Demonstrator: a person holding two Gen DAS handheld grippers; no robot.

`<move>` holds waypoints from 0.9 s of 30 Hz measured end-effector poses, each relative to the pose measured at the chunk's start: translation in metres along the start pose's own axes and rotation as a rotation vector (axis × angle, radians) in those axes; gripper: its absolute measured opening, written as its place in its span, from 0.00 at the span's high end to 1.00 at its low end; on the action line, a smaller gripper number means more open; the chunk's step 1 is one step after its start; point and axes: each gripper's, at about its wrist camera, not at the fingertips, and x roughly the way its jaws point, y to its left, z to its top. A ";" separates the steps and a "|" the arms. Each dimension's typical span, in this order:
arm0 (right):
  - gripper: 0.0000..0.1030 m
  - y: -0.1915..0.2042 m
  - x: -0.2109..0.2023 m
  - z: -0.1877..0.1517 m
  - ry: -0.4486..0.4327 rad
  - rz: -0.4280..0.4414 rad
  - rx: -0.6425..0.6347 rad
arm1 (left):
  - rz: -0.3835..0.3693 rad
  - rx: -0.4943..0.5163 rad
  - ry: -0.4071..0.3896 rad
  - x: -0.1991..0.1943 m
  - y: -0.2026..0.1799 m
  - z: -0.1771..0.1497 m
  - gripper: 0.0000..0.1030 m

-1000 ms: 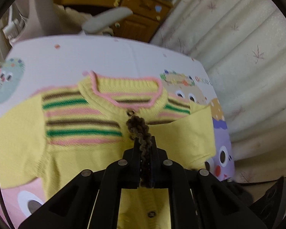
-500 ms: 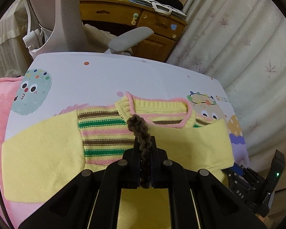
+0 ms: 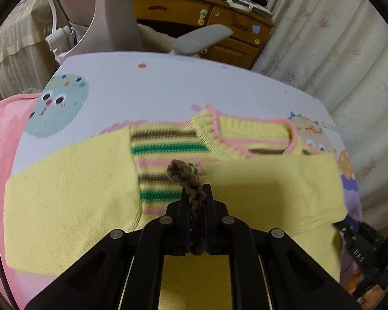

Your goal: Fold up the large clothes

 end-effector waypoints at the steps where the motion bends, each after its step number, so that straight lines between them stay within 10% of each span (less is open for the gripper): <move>1: 0.80 0.000 0.000 0.000 0.001 0.000 0.001 | 0.004 0.004 -0.005 0.000 0.000 -0.002 0.94; 10: 0.79 0.000 0.001 0.001 0.024 -0.009 -0.017 | 0.072 0.028 -0.026 0.003 -0.004 -0.005 0.76; 16: 0.78 -0.010 -0.023 0.007 0.029 0.053 0.029 | 0.132 0.022 -0.096 -0.030 -0.012 0.000 0.35; 27: 0.85 0.024 -0.015 0.029 0.008 0.182 -0.027 | 0.036 0.054 -0.102 -0.033 -0.057 0.002 0.45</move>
